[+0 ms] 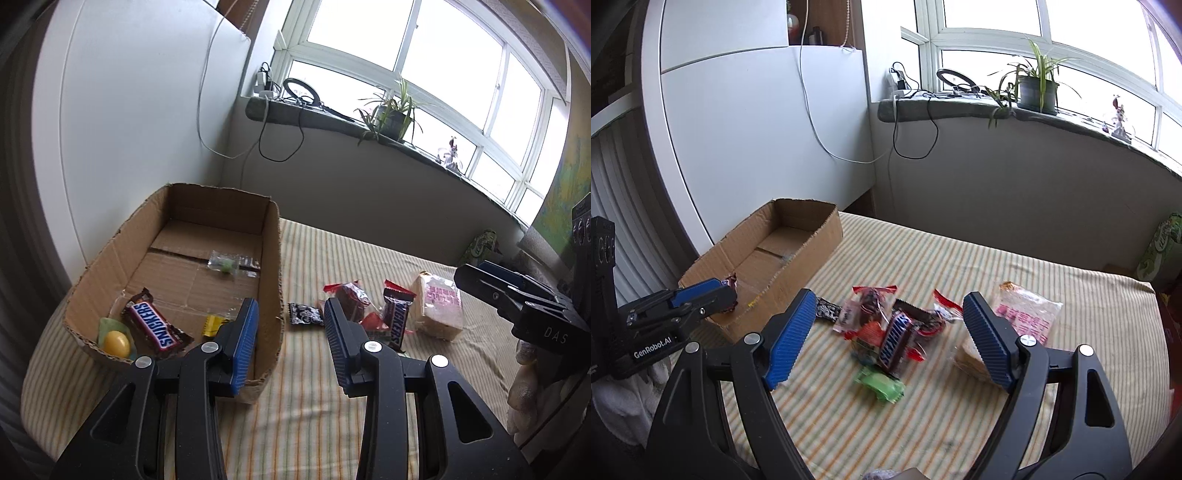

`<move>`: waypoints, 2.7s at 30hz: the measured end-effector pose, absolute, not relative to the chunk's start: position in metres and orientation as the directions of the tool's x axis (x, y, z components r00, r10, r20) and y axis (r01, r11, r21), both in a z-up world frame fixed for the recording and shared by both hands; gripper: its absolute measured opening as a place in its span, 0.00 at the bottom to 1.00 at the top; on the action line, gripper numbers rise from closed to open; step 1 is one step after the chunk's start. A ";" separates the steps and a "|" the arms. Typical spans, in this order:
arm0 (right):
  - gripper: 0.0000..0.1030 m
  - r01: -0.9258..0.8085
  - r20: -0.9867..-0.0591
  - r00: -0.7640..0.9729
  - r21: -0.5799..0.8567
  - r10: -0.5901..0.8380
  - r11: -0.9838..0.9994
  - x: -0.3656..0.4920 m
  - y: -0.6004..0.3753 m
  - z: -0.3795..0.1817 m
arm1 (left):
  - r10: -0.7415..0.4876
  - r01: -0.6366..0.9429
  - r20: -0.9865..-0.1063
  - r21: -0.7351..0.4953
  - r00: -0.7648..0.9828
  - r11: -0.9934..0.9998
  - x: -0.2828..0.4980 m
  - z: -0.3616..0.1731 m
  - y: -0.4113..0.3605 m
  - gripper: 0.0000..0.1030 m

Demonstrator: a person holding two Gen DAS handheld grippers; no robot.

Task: Organize snacks
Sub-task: 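Grasp the second Snickers bar with left tool while right tool grasps green candy, then carry both snacks over the cardboard box and lower them inside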

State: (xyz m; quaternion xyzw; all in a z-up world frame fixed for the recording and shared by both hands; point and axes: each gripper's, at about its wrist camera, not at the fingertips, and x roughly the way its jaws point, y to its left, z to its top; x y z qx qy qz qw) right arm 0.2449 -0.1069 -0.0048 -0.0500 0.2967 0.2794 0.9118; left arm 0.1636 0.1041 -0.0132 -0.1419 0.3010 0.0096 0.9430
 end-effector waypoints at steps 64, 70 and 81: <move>0.17 -0.774 -0.734 0.380 0.082 0.563 0.628 0.269 -0.085 -0.111 | -0.364 0.209 -0.721 -0.299 0.589 0.931 0.284 -0.064 0.010 0.24; 0.13 -0.771 -0.720 0.379 0.101 0.581 0.628 0.263 -0.092 -0.105 | -0.370 0.200 -0.708 -0.315 0.602 0.928 0.280 -0.062 0.015 0.24; 0.12 -0.742 -0.677 0.412 0.139 0.610 0.655 0.247 -0.110 -0.091 | -0.382 0.185 -0.661 -0.350 0.646 0.918 0.264 -0.045 0.026 0.24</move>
